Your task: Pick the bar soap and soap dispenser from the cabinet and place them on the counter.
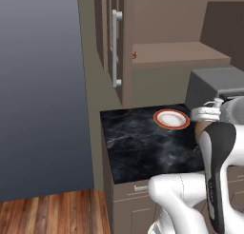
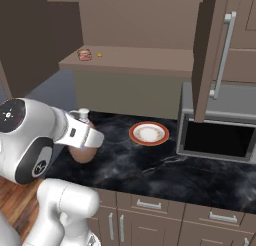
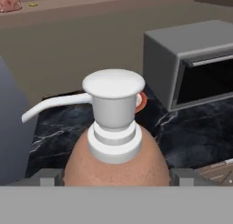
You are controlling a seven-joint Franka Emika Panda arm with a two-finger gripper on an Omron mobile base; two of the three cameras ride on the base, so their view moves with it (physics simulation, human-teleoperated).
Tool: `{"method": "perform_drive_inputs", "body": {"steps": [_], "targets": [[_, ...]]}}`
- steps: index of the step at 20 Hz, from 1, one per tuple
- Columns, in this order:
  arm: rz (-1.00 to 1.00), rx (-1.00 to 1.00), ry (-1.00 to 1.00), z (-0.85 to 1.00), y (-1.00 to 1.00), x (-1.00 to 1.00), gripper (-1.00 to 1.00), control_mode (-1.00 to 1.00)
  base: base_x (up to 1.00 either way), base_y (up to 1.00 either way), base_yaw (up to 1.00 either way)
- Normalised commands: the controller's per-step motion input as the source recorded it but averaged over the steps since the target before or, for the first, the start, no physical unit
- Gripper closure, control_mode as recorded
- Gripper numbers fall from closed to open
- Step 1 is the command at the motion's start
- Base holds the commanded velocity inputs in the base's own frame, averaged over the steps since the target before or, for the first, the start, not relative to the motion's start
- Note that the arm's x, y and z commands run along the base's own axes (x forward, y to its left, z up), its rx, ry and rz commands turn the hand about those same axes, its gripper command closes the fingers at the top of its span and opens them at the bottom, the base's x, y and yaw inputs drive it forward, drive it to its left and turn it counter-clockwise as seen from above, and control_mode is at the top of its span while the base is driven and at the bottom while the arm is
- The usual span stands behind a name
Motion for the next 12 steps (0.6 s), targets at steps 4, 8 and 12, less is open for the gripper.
{"method": "perform_drive_inputs", "body": {"steps": [4, 8, 12], "targets": [[0.00, 0.06, -0.02, -0.60, 0.18, 0.13, 1.00, -1.00, 0.00, 0.00, 0.00], [0.00, 0.04, -0.05, -0.55, 0.15, 0.28, 1.00, -1.00, 0.00, 0.00, 0.00], [0.00, -0.01, -0.16, -0.31, 0.14, 0.46, 1.00, -1.00, 0.00, 0.00, 0.00]]}}
